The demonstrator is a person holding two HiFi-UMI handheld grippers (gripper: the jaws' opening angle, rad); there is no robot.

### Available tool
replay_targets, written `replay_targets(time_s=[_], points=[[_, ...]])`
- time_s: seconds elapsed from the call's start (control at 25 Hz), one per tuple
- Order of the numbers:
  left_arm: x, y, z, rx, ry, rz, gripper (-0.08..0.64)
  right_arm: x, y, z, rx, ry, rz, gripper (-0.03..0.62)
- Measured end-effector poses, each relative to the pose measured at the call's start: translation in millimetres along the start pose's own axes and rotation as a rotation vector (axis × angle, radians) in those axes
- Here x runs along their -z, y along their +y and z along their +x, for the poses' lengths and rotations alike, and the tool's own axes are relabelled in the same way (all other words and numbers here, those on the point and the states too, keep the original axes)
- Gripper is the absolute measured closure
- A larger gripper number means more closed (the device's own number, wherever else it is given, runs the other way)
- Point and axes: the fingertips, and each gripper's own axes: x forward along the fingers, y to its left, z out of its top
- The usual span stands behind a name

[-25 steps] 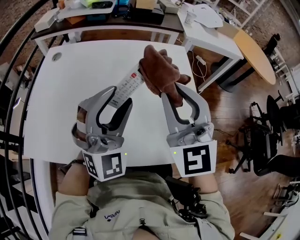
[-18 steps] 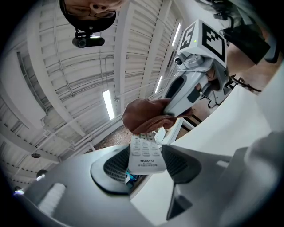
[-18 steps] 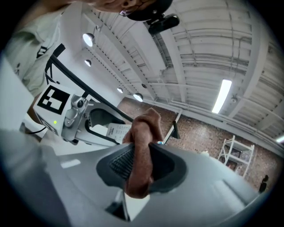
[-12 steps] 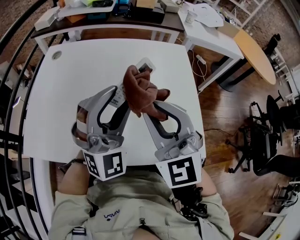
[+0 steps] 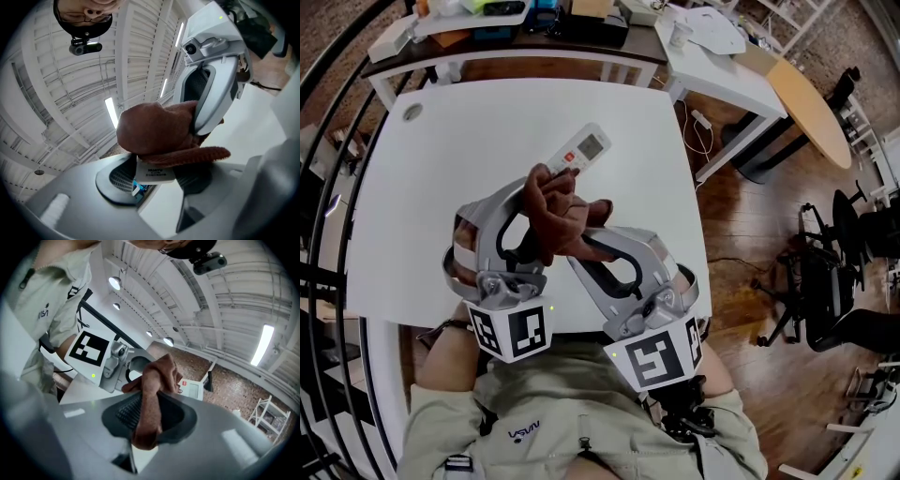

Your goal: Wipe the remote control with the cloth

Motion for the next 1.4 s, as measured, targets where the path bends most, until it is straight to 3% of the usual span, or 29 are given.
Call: replay_targets(time_s=[0.12, 0.44, 0.64, 0.76, 0.92, 1.16, 1.4], points=[[0, -2, -1, 0.001, 0.002, 0.005, 0.318, 1, -11, -7, 0.038, -0.002, -0.017, 0.514], [1, -8, -4, 0.006, 0.001, 0.04, 0.316, 19, -100, -39, 0.395, 0.026, 0.059, 0.514], [0, -14, -4, 0.015, 0.0, 0.064, 0.316, 28, -127, -42, 0.496, 0.009, 0.117, 0.514], [-3, -17, -4, 0.019, -0.002, 0.078, 0.317, 27, -122, -37, 0.485, 0.006, 0.119, 0.514], [-3, -17, -3, 0.019, -0.003, 0.08, 0.317, 28, -100, -26, 0.393, 0.065, 0.047, 0.514], [-1, -13, -1, 0.011, 0.001, 0.073, 0.318, 14, -65, -16, 0.283, 0.039, 0.015, 0.514], [3, -5, 2, 0.003, 0.006, 0.049, 0.318, -3, -22, -4, 0.121, 0.013, -0.03, 0.514]])
